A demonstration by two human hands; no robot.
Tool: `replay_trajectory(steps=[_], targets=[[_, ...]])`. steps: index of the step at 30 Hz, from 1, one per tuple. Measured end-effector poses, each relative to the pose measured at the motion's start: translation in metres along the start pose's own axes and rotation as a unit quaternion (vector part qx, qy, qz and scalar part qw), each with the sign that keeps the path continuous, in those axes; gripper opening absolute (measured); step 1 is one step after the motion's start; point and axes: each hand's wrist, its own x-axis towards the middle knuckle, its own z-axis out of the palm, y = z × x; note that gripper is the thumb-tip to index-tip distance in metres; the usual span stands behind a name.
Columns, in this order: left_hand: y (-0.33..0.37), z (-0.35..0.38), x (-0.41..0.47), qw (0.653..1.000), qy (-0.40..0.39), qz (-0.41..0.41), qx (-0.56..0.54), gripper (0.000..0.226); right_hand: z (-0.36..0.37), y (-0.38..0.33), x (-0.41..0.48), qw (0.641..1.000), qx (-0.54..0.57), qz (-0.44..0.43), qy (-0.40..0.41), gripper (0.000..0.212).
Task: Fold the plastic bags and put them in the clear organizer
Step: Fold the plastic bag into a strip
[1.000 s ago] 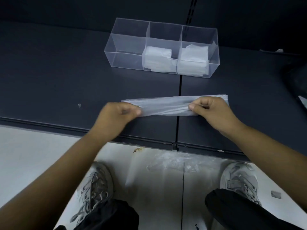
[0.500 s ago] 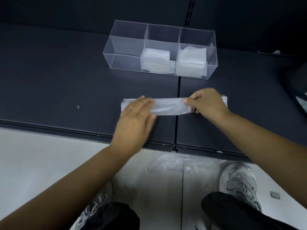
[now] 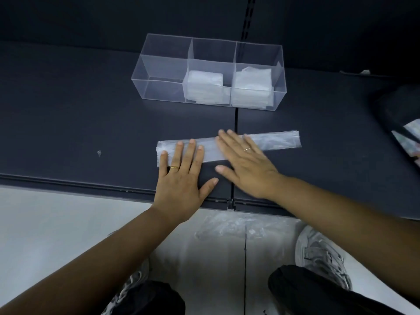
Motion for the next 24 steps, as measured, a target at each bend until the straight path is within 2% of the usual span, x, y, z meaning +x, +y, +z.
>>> replay_trajectory(steps=[2, 4, 7, 10, 13, 16, 20, 24], targets=[[-0.001, 0.000, -0.001, 1.000, -0.001, -0.004, 0.009, 0.083, -0.003, 0.027, -0.009, 0.999, -0.018, 0.035, 0.009, 0.079], [-0.001, 0.000, -0.001, 1.000, -0.002, -0.008, 0.007, 0.082, -0.006, 0.052, -0.020, 0.997, 0.002, 0.069, 0.021, 0.076], [-0.002, 0.002, -0.001, 1.000, 0.006, -0.007, 0.009, 0.082, -0.015, 0.083, -0.030, 0.977, 0.132, 0.129, 0.111, 0.053], [-0.001, 0.001, 0.000, 1.000, 0.014, -0.002, -0.007, 0.082, -0.028, 0.104, -0.033, 0.950, 0.160, 0.198, 0.179, 0.037], [-0.001, -0.001, -0.001, 1.000, 0.019, 0.004, -0.019, 0.082, -0.034, 0.111, -0.031, 0.951, 0.158, 0.212, 0.164, 0.020], [-0.002, -0.001, -0.001, 0.999, 0.028, 0.010, -0.026, 0.082, -0.035, 0.110, -0.031, 0.952, 0.174, 0.185, 0.170, 0.003], [-0.013, 0.000, 0.007, 0.998, 0.034, 0.040, -0.044, 0.084, -0.035, 0.105, -0.042, 0.937, 0.220, 0.201, 0.181, 0.011], [-0.023, -0.012, 0.020, 0.993, 0.043, 0.055, -0.092, 0.087, -0.045, 0.092, -0.060, 0.890, 0.361, 0.261, 0.096, 0.018]])
